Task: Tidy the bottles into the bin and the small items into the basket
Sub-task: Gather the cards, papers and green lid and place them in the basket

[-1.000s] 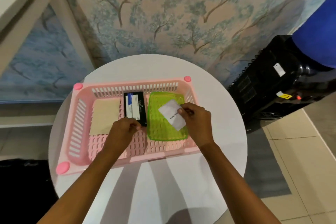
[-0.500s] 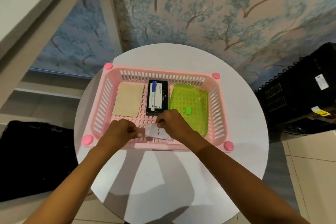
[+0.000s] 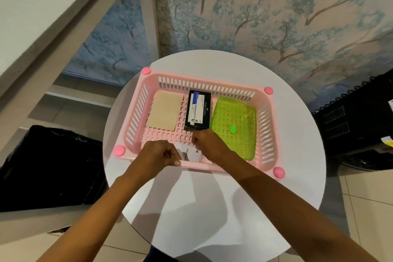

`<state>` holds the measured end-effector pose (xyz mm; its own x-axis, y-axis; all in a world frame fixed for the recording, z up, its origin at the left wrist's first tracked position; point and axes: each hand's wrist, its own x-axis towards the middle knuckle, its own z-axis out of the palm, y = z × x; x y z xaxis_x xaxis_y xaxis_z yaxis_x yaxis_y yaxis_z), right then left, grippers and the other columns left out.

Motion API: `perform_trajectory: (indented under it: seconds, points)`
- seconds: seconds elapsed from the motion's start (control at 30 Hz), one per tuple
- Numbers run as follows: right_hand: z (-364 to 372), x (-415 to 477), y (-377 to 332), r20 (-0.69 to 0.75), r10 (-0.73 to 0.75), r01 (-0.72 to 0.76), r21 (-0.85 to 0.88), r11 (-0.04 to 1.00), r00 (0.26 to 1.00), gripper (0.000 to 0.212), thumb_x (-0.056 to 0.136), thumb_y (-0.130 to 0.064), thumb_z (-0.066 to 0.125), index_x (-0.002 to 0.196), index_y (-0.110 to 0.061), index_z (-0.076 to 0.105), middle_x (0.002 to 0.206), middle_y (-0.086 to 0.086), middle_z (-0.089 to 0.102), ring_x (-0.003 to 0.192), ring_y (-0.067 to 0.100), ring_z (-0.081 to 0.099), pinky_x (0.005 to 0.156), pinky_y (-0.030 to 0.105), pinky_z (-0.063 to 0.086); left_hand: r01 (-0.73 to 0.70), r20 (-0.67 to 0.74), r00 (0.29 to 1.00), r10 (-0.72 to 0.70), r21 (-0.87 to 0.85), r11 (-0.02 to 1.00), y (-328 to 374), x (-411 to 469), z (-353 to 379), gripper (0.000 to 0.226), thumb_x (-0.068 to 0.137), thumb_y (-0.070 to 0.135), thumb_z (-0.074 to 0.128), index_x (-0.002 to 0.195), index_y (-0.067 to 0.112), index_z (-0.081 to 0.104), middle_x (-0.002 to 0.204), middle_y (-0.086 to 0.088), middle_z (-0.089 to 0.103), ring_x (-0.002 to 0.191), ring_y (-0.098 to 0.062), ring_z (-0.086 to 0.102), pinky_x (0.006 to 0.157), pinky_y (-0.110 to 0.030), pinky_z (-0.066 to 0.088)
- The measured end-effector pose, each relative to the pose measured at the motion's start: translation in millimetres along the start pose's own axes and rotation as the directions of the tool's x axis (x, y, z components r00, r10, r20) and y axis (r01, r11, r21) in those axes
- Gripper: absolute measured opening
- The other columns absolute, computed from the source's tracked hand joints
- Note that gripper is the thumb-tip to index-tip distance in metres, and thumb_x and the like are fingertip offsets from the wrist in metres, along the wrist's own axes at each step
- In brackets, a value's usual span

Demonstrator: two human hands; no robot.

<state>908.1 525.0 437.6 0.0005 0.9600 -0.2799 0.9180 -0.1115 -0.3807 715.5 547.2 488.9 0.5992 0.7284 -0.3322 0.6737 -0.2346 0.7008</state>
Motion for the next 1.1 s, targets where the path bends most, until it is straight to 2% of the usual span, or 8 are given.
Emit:
perform_trajectory:
  seconds: [0.1,0.27,0.4,0.5,0.57,0.73,0.97,1.1]
  points:
    - [-2.8,-11.1,12.3,-0.110,0.052,-0.055,-0.020,0.998,0.993,0.019,0.084,0.007,0.054,0.096,-0.003,0.066,0.102,0.018,0.066,0.097,0.032,0.060,0.076,0.037,0.047,0.003,-0.034,0.999,-0.003,-0.018,1.000,-0.7,-1.5,1.6,0.010,0.074,0.015,0.079,0.082,0.017,0.075,0.076,0.007,0.064,0.070,-0.005,0.053,0.062,-0.011,0.041]
    - [-8.5,-19.8,22.1,-0.091,0.161,-0.157,0.057,0.986,0.983,0.022,0.082,0.007,0.055,0.089,-0.005,0.072,0.098,0.015,0.071,0.094,0.029,0.065,0.076,0.033,0.050,0.016,-0.049,0.999,-0.016,0.002,1.000,-1.8,-2.3,4.5,0.010,0.074,0.017,0.078,0.083,0.016,0.074,0.074,0.011,0.061,0.069,-0.003,0.052,0.060,-0.010,0.038]
    - [-19.1,-28.0,18.0,-0.183,0.146,-0.122,0.136,0.983,0.972,0.018,0.083,0.004,0.058,0.093,-0.002,0.072,0.096,0.016,0.072,0.092,0.029,0.065,0.081,0.035,0.050,0.006,-0.051,0.999,-0.005,0.012,1.000,-2.1,-3.4,5.4,0.009,0.075,0.016,0.077,0.079,0.021,0.072,0.073,0.017,0.059,0.070,-0.003,0.053,0.060,-0.009,0.037]
    - [-31.2,-40.8,9.6,-0.285,0.140,-0.077,0.223,0.972,0.948,0.011,0.084,-0.001,0.063,0.089,-0.002,0.072,0.091,0.014,0.073,0.085,0.026,0.066,0.079,0.034,0.050,-0.011,-0.036,0.999,0.014,0.070,0.997,0.2,-3.4,6.2,0.009,0.077,0.015,0.076,0.081,0.021,0.070,0.076,0.014,0.059,0.069,-0.002,0.053,0.061,-0.005,0.038]
    - [-38.8,-52.5,2.8,-0.354,0.130,-0.037,0.258,0.965,0.926,0.009,0.084,-0.004,0.065,0.089,-0.003,0.072,0.088,0.011,0.073,0.080,0.022,0.065,0.076,0.031,0.050,-0.035,-0.101,0.994,0.046,0.110,0.993,5.2,-6.9,9.1,0.008,0.078,0.014,0.075,0.083,0.017,0.070,0.080,0.009,0.060,0.069,-0.004,0.052,0.061,-0.004,0.038]
    - [-50.1,-80.4,-15.6,-0.483,0.062,0.100,0.302,0.948,0.873,0.006,0.084,-0.006,0.068,0.088,-0.009,0.071,0.084,0.004,0.070,0.072,0.010,0.058,0.068,0.013,0.046,-0.132,-0.465,0.864,0.195,0.165,0.977,24.3,-33.9,23.0,0.009,0.080,0.015,0.073,0.082,0.015,0.065,0.081,0.010,0.055,0.066,-0.004,0.048,0.063,-0.004,0.034]
    - [-54.4,-107.5,-56.7,-0.470,-0.109,0.272,0.295,0.916,0.876,0.006,0.083,-0.003,0.067,0.086,-0.008,0.070,0.084,0.003,0.068,0.074,0.007,0.054,0.071,0.013,0.040,-0.025,-0.707,0.704,0.061,0.062,0.998,33.1,-91.1,32.3,0.008,0.086,0.023,0.066,0.089,0.020,0.059,0.088,0.012,0.052,0.073,0.000,0.050,0.068,-0.008,0.042]
    - [-47.2,-121.6,-93.5,-0.414,-0.247,0.379,0.277,0.883,0.876,0.008,0.085,-0.008,0.068,0.092,-0.011,0.070,0.091,0.004,0.070,0.082,0.013,0.061,0.077,0.018,0.048,0.035,-0.795,0.606,-0.002,0.025,0.999,28.1,-138.6,26.4,0.009,0.085,0.022,0.067,0.090,0.016,0.062,0.088,0.013,0.052,0.076,0.006,0.051,0.064,-0.002,0.037]
